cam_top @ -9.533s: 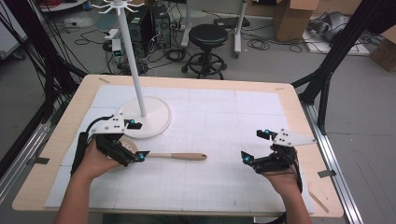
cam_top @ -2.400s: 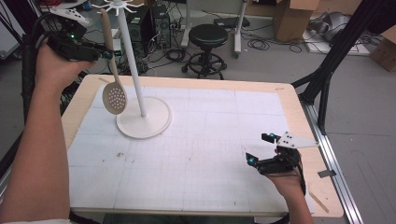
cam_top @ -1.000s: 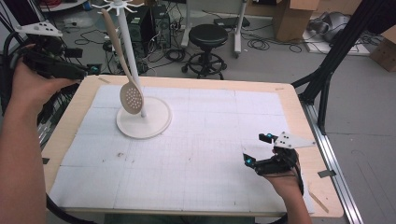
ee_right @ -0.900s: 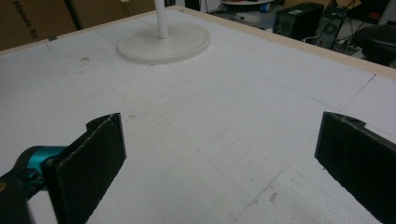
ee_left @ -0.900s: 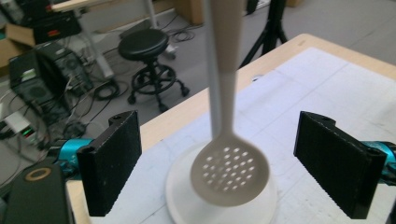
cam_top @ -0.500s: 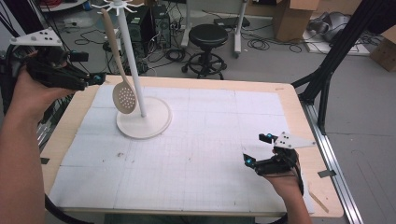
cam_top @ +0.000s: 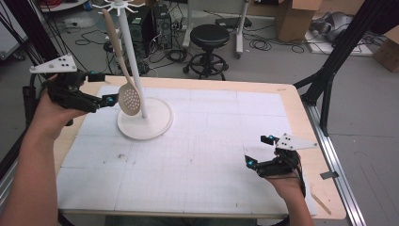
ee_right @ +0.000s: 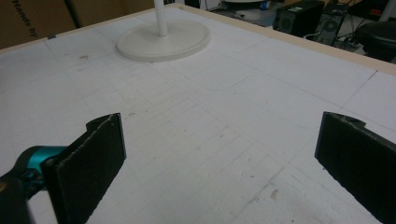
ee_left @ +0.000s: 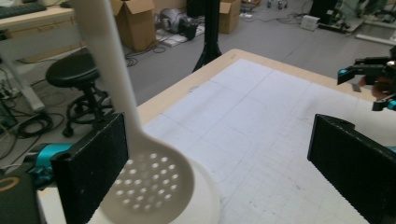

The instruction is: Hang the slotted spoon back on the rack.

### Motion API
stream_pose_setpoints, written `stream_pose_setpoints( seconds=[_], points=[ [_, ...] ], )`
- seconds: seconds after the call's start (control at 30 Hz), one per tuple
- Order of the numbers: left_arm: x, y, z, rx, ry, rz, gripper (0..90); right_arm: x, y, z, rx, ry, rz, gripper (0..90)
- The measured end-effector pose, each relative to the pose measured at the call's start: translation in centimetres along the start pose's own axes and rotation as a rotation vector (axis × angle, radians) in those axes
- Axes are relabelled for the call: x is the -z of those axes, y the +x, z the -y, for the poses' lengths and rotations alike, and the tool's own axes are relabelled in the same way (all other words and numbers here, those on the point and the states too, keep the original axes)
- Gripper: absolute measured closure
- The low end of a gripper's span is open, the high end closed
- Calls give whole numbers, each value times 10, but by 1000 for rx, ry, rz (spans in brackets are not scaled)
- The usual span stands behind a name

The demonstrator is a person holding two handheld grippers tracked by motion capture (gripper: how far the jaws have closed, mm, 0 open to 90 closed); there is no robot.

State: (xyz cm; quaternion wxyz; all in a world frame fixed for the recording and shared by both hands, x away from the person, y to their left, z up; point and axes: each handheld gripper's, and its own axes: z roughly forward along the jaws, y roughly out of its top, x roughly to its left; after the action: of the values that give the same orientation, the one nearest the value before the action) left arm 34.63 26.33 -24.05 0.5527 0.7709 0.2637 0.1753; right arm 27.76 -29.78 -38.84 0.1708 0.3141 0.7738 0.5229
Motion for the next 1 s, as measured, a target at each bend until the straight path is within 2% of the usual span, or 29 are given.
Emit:
stream_pose_setpoints(
  seconds=[0.07,0.1,0.33,0.5,0.53,0.57,0.6,0.67,0.87,1.0],
  points=[
    [-2,-2,3,-1,-2,11,61,0,0,0,0,0,0,5],
    [-5,-7,7,0,-5,30,61,0,0,0,-1,0,0,5],
    [-13,-23,22,-8,-27,61,62,0,-2,1,-8,-8,-4,5],
    [-27,-36,43,4,-46,116,62,1,-2,1,-12,-11,-6,5],
    [-27,-36,43,4,-46,116,62,1,-2,1,-11,-12,-7,5],
    [-32,-40,50,0,-50,116,62,0,-2,1,-9,-12,-6,5],
    [-32,-40,50,0,-50,116,62,0,-2,1,-9,-12,-6,5],
    [-41,-45,61,-18,-43,109,62,0,-2,2,-11,-10,-4,5],
    [-57,-56,85,-3,-49,148,62,-1,-2,2,-12,-4,-8,5],
    [-61,-59,91,-10,-32,151,62,-1,-2,3,-10,-1,-8,5]
  ],
)
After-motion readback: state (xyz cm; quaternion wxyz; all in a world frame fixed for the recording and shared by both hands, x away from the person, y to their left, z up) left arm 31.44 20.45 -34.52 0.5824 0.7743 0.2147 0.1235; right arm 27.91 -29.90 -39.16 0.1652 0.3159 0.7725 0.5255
